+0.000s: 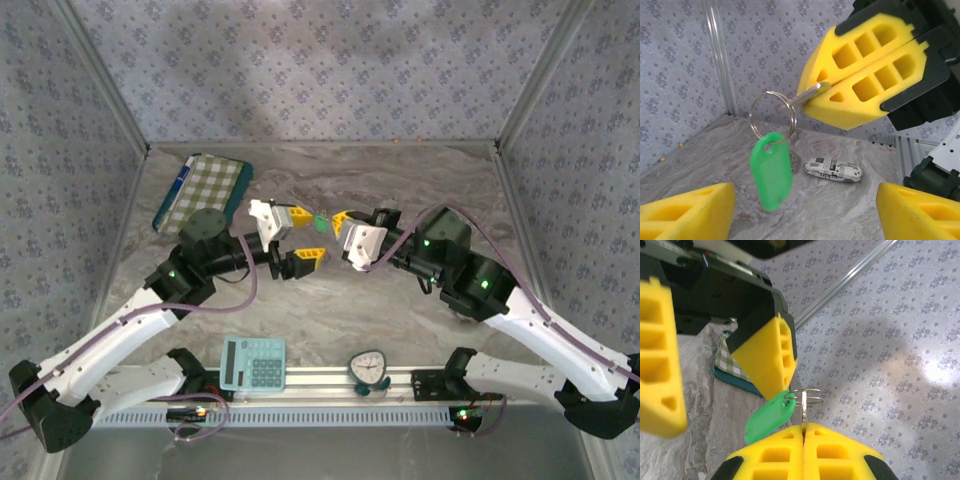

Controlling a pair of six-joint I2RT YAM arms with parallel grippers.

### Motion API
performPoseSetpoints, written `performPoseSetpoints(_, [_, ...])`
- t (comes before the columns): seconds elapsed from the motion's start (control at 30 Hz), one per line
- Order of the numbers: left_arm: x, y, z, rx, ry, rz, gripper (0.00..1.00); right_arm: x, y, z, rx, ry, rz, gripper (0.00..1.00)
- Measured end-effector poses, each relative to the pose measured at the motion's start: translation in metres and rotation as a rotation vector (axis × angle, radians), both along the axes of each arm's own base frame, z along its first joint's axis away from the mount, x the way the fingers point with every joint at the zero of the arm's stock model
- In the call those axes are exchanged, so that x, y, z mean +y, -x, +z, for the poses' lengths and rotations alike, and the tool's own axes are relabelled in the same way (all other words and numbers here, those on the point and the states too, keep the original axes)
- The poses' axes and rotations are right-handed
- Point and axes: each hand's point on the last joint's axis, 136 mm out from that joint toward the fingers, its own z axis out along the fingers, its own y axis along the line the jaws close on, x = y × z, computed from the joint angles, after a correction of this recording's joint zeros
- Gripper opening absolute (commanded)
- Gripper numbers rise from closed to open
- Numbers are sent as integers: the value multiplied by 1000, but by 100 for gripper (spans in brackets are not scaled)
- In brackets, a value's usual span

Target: Remove the keys from the keyring

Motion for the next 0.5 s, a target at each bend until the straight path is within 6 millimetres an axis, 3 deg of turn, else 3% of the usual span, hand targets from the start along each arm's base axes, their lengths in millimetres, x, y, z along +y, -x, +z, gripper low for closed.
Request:
performPoseSetpoints(0.23, [24,-24,7,41,38,112,80,-16,-10,-8,53,-64,-13,0])
performPoseSetpoints(0.5, [54,-82,16,244,124,228,77,-27,-24,-13,135,-166,0,0])
